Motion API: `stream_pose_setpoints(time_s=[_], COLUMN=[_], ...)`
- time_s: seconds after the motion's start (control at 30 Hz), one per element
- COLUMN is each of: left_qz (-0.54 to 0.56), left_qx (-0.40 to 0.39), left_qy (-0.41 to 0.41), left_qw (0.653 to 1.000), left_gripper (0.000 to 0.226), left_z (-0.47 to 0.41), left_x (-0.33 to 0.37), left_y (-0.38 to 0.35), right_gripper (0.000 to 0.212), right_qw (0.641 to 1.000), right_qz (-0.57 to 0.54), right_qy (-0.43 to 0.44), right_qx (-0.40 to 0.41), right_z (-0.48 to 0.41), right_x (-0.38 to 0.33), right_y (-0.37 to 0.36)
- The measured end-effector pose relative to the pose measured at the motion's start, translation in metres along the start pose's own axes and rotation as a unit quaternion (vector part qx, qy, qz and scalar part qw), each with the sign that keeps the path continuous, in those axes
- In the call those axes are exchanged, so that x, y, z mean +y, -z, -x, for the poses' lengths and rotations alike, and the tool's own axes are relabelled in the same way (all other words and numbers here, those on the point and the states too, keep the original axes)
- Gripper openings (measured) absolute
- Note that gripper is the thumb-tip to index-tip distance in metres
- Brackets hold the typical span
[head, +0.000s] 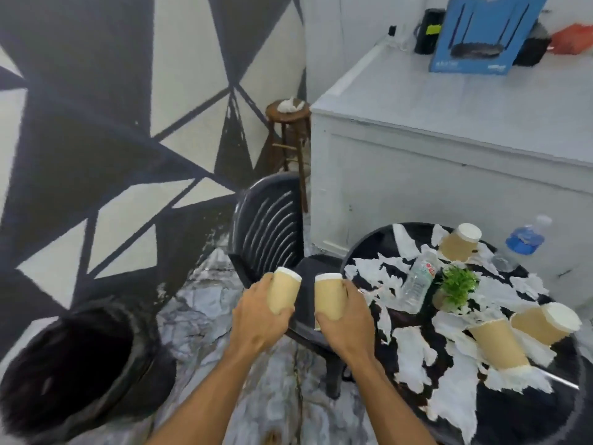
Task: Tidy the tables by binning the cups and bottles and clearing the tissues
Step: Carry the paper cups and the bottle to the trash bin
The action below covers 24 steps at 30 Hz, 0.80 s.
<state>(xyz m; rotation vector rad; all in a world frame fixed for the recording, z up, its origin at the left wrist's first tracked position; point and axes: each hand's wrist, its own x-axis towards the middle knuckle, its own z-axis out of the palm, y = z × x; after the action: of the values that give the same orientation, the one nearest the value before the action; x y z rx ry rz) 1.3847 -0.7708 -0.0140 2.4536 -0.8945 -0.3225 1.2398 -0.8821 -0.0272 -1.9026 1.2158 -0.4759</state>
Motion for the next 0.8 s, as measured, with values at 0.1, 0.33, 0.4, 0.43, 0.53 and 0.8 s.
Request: stream_pose_setpoints(time_s=[0.1,0.33,0.4,0.43,0.53,0.8], left_qz=[0.029,0.057,0.06,0.061,0.069,0.11], left_qx=[0.026,0.104,0.116,0.121,0.149,0.204], left_qy=[0.064,0.181,0.207,0.219,0.252,0.358], left_qw=[0.997,0.976,0.97,0.966,0.954,0.904], left_gripper=[0.077,0.078,0.072,0.07,0.068,0.065], left_z=[0.006,0.023,0.029,0.031,0.042,0.048], left_x=[-0.052,-0.19,-0.226,-0.242,-0.282,-0.382], left_y=[0.031,0.096,0.113,0.121,0.146,0.188], right_gripper=[0.064,0.07,0.072,0.075,0.077,0.076], right_qw=[0.996,0.973,0.965,0.96,0.948,0.904], right_qz=[0.006,0.045,0.051,0.055,0.053,0.074], right_qy=[0.051,0.134,0.147,0.155,0.167,0.205], right_qx=[-0.068,-0.182,-0.213,-0.228,-0.265,-0.368], right_z=[0.007,0.029,0.039,0.043,0.06,0.079], right_x=[-0.043,-0.131,-0.152,-0.161,-0.186,-0.248], right_y=[-0.048,-0.182,-0.221,-0.24,-0.291,-0.408])
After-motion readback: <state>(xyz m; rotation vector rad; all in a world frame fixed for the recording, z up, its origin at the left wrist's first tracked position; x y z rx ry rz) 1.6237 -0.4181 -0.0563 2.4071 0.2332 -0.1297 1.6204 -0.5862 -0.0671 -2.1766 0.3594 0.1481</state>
